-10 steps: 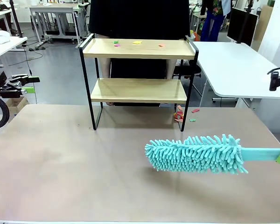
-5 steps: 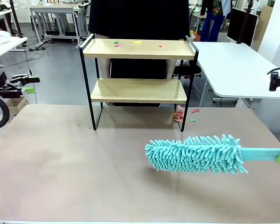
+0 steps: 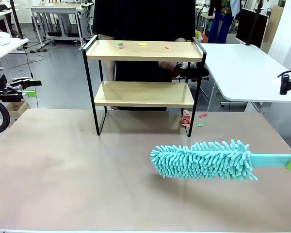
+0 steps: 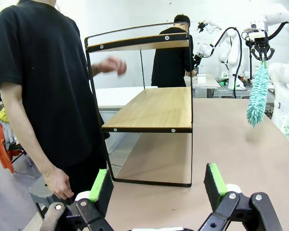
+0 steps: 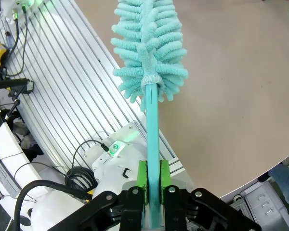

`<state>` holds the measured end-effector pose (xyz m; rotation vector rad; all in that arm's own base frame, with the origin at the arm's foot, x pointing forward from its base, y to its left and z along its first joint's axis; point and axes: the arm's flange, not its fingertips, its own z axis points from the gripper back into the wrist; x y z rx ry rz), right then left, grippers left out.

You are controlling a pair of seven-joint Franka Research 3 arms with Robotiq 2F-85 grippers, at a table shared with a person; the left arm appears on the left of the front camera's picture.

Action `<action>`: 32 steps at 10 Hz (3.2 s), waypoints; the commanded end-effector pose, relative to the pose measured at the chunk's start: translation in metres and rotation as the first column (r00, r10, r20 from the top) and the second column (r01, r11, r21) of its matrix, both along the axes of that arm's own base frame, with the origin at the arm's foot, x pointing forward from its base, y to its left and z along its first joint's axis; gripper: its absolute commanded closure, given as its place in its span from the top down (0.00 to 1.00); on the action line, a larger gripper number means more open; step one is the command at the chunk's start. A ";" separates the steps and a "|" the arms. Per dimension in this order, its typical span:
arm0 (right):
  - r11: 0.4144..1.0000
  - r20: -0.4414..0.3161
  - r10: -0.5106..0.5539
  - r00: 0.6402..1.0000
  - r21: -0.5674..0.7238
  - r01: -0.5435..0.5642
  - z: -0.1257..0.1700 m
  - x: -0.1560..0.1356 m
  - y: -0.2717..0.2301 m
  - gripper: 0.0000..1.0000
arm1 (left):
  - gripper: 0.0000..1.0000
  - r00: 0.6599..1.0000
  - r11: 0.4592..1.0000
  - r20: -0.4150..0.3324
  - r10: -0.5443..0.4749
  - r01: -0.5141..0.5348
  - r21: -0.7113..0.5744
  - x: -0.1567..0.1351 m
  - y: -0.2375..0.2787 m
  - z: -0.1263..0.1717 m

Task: Clean the shelf.
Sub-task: Clean the specific section of the Shelf indicated by the human with the Duster.

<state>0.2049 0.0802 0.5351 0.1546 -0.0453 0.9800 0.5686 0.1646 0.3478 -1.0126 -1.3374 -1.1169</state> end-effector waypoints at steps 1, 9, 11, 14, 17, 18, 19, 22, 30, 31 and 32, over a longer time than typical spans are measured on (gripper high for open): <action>1.000 0.014 0.000 1.000 0.006 0.000 0.001 0.002 0.001 0.13 | 1.00 1.000 1.000 0.005 -0.003 0.002 0.008 -0.002 -0.001 0.003; 1.000 0.014 0.000 1.000 0.006 0.000 0.001 0.002 0.001 0.13 | 1.00 1.000 1.000 0.005 -0.003 0.002 0.008 -0.002 -0.001 0.003; 1.000 0.014 0.000 1.000 0.006 0.000 0.001 0.002 0.001 0.13 | 1.00 1.000 1.000 0.005 -0.003 0.002 0.008 -0.002 -0.001 0.003; 1.000 0.014 0.000 1.000 0.006 0.000 0.001 0.002 0.001 0.13 | 1.00 1.000 1.000 0.005 -0.003 0.002 0.008 -0.002 -0.001 0.003; 1.000 0.014 0.000 1.000 0.006 0.000 0.001 0.002 0.001 0.13 | 1.00 1.000 1.000 0.005 -0.003 0.002 0.008 -0.002 -0.001 0.003; 1.000 0.014 0.000 1.000 0.006 0.000 0.001 0.002 0.001 0.13 | 1.00 1.000 1.000 0.005 -0.003 0.002 0.008 -0.002 -0.001 0.003; 1.000 0.014 0.000 1.000 0.006 0.000 0.001 0.002 0.001 0.13 | 1.00 1.000 1.000 0.005 -0.003 0.002 0.008 -0.002 -0.001 0.003; 0.996 -0.026 0.014 1.000 0.092 -0.012 0.021 -0.015 0.023 0.13 | 1.00 1.000 1.000 0.005 -0.003 0.002 0.008 -0.002 -0.001 0.003; 0.867 0.005 -0.252 0.968 0.445 0.224 0.145 -0.106 0.155 0.13 | 1.00 1.000 1.000 0.005 -0.003 0.002 0.008 -0.002 -0.001 0.003; 0.832 0.041 -0.324 0.945 0.488 0.264 0.162 -0.109 0.178 0.13 | 1.00 1.000 1.000 0.005 -0.003 0.002 0.008 -0.002 -0.001 0.003; 0.788 0.046 -0.392 0.919 0.531 0.310 0.180 -0.105 0.201 0.13 | 1.00 1.000 1.000 0.005 -0.003 0.002 0.008 -0.002 -0.001 0.003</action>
